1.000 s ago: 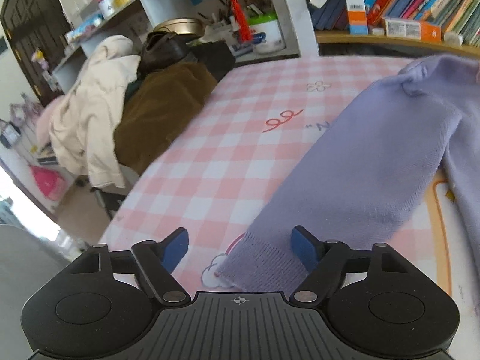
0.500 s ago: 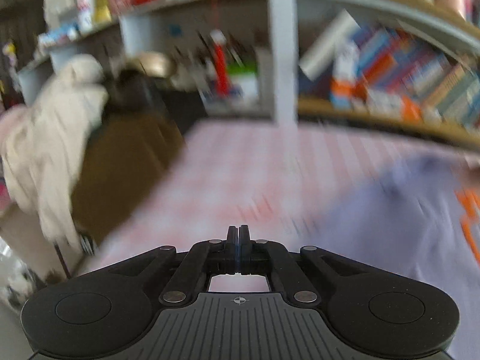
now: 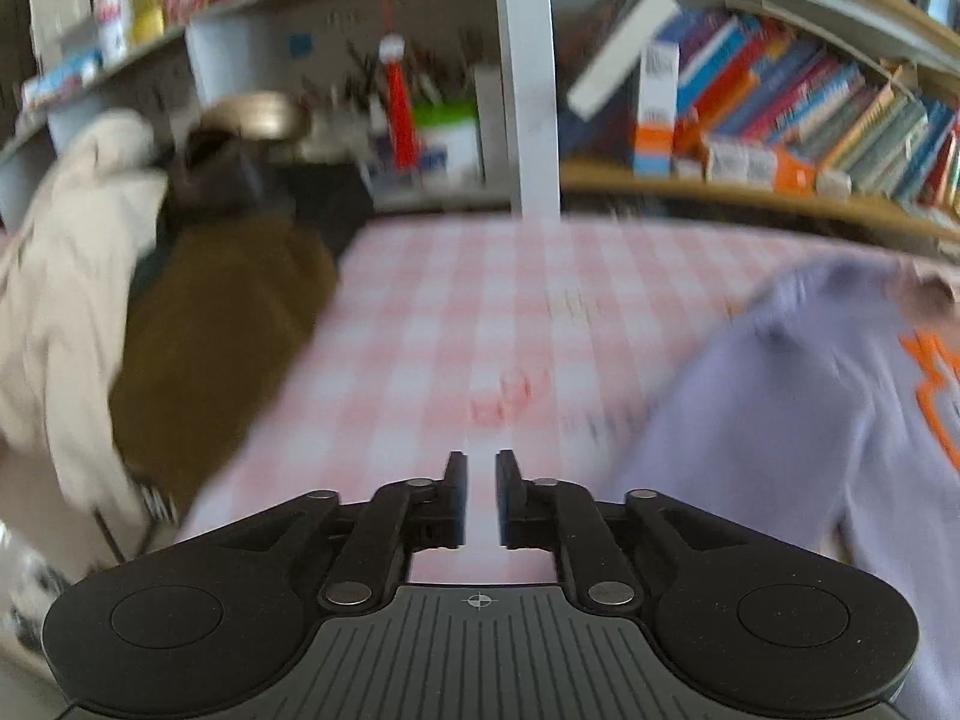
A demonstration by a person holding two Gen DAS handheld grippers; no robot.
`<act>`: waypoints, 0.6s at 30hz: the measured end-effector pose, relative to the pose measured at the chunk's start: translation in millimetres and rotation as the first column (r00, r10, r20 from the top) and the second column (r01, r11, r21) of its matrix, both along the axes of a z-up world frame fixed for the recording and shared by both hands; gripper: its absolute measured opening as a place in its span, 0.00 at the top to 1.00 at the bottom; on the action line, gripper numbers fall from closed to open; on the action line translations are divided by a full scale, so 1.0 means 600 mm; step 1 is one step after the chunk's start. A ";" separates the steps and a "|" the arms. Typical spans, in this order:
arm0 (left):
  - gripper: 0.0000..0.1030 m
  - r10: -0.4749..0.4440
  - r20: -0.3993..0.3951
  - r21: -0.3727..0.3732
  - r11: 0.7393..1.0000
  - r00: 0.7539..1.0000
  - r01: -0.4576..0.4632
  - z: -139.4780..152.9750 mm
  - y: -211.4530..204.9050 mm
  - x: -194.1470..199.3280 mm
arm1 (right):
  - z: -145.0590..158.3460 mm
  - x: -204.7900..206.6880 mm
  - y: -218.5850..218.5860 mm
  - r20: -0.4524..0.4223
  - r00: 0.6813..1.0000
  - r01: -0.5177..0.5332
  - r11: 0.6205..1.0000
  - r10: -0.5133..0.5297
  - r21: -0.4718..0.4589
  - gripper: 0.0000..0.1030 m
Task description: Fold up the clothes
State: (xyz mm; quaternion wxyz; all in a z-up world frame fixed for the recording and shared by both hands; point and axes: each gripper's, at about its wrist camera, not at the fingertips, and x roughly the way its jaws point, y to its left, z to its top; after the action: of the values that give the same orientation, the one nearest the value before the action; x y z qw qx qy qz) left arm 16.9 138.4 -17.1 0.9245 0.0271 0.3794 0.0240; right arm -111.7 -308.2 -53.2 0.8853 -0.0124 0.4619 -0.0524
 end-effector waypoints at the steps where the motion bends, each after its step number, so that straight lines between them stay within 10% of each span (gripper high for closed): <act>1: 0.79 -0.003 -0.017 -0.014 1.000 1.000 0.003 -0.007 0.002 -0.014 | 0.000 0.002 0.000 -0.005 1.000 -0.007 1.000 0.007 -0.001 0.63; 7: 0.47 -0.035 -0.082 -0.076 0.997 0.996 0.029 -0.032 0.002 -0.081 | 0.001 0.012 -0.001 -0.028 0.998 -0.050 0.999 0.050 -0.011 0.63; 18: 0.50 0.007 -0.093 -0.113 0.993 0.996 -0.017 -0.054 0.000 -0.095 | 0.002 0.017 -0.001 -0.037 0.997 -0.075 0.997 0.074 -0.019 0.63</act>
State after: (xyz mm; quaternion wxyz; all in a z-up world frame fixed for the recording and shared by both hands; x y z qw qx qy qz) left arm -40.3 138.2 -49.8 0.9059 -0.0270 0.4226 0.0066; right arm -101.5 -308.8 -51.9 0.8778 -0.0397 0.4767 -0.0240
